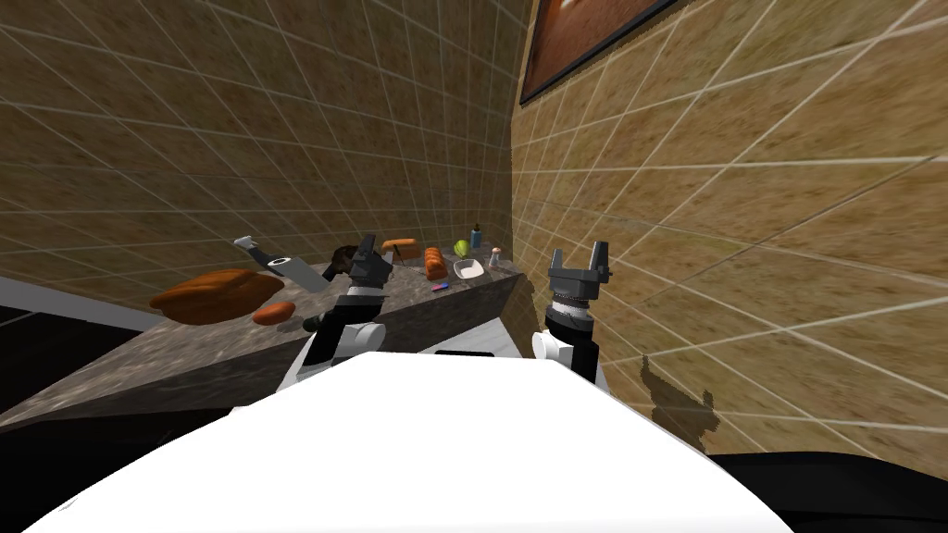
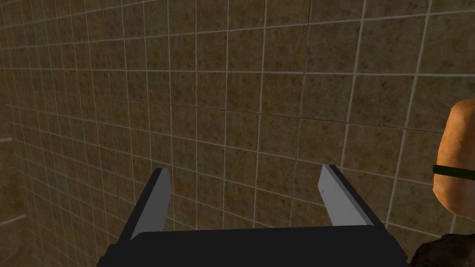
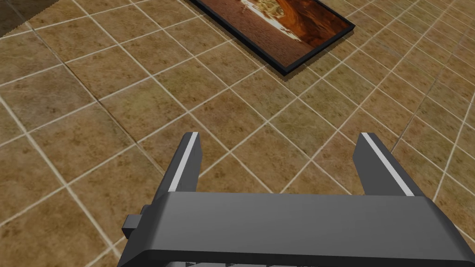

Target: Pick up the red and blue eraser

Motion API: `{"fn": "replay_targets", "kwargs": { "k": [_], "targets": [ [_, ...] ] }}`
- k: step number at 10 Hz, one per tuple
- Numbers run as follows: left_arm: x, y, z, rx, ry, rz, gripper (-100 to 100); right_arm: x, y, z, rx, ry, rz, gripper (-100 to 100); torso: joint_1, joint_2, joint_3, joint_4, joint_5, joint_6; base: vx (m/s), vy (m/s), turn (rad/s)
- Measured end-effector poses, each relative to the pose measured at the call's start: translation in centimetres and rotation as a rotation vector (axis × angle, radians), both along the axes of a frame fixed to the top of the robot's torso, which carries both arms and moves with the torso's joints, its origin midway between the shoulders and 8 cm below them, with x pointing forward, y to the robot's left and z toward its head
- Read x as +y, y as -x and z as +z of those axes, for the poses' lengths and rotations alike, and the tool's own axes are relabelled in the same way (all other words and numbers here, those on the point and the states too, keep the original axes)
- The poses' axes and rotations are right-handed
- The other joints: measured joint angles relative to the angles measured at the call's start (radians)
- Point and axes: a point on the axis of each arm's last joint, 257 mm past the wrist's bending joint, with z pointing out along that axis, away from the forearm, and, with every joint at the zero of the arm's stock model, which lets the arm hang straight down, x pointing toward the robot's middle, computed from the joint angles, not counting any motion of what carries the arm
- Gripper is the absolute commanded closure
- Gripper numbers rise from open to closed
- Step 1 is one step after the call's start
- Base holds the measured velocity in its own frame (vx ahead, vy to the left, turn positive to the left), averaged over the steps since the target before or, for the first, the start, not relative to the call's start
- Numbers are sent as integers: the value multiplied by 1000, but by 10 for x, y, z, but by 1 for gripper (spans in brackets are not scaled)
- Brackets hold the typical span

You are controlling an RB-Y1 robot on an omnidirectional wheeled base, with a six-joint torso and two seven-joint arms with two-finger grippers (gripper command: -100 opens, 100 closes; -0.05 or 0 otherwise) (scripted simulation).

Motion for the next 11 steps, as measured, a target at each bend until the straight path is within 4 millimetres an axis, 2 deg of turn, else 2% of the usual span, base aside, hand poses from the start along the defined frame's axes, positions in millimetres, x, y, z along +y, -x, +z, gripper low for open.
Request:
{"fn": "replay_targets", "kwargs": {
  "k": [11],
  "targets": [
    [11,-39,-47,236,74,-31,-100,0,0,0,0,0,0,0,1,-2,-1,0,0,0,-25,-39,-34]
  ]
}}
